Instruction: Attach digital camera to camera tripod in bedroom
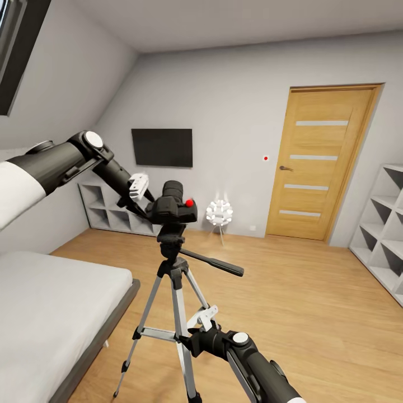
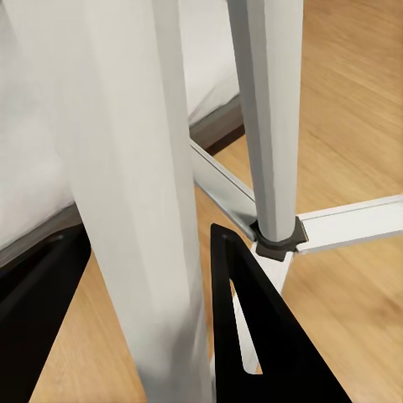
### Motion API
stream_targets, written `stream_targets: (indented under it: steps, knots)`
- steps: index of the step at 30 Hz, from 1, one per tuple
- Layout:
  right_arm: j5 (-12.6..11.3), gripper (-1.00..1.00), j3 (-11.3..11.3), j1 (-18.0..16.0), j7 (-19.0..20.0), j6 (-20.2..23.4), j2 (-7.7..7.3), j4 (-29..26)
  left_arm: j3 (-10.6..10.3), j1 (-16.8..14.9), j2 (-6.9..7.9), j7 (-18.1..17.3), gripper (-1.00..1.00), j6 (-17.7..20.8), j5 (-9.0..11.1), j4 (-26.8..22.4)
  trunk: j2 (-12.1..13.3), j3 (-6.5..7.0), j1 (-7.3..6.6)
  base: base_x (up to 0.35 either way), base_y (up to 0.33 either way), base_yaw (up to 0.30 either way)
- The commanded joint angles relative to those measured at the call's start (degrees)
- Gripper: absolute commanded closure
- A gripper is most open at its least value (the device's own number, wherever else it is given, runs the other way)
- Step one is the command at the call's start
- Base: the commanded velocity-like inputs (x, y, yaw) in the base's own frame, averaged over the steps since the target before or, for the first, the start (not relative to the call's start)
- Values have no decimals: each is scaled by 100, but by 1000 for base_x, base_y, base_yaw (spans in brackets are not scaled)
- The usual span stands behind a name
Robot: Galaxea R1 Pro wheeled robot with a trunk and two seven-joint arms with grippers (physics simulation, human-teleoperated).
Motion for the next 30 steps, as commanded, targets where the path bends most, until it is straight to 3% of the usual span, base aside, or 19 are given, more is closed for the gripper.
stream_targets:
  steps: [1, 2, 3, 9, 20, 30]
  knots:
    - [77, 100, 7, 0, 13, 33, 0, 5, -145, -24, -31, 1, 100, 51, 50, 22, -4, -4, 3, 0, 0, 0]
    - [89, 100, 8, 0, 12, 33, 0, 5, -255, -39, -70, 0, 100, 44, 51, 53, -4, -4, 3, 0, 0, 0]
    - [139, 100, 9, 6, 13, 29, 0, 5, -941, -381, -278, -28, 100, 8, 372, 218, -4, -4, 3, 0, 0, 0]
    - [142, 100, 9, 3, 14, 27, 0, 5, -992, -485, -284, -30, 100, -23, 579, 212, -4, -4, 3, 0, 0, 0]
    - [180, 100, 9, 2, 13, 25, 0, 5, -1030, -667, -154, -46, 100, -51, 931, -104, -4, -4, 3, 0, 0, 0]
    - [217, 100, 9, 2, 11, 25, 0, 5, -1077, -730, 9, -48, 100, -54, 1026, -189, -4, -4, 3, 0, 0, 0]
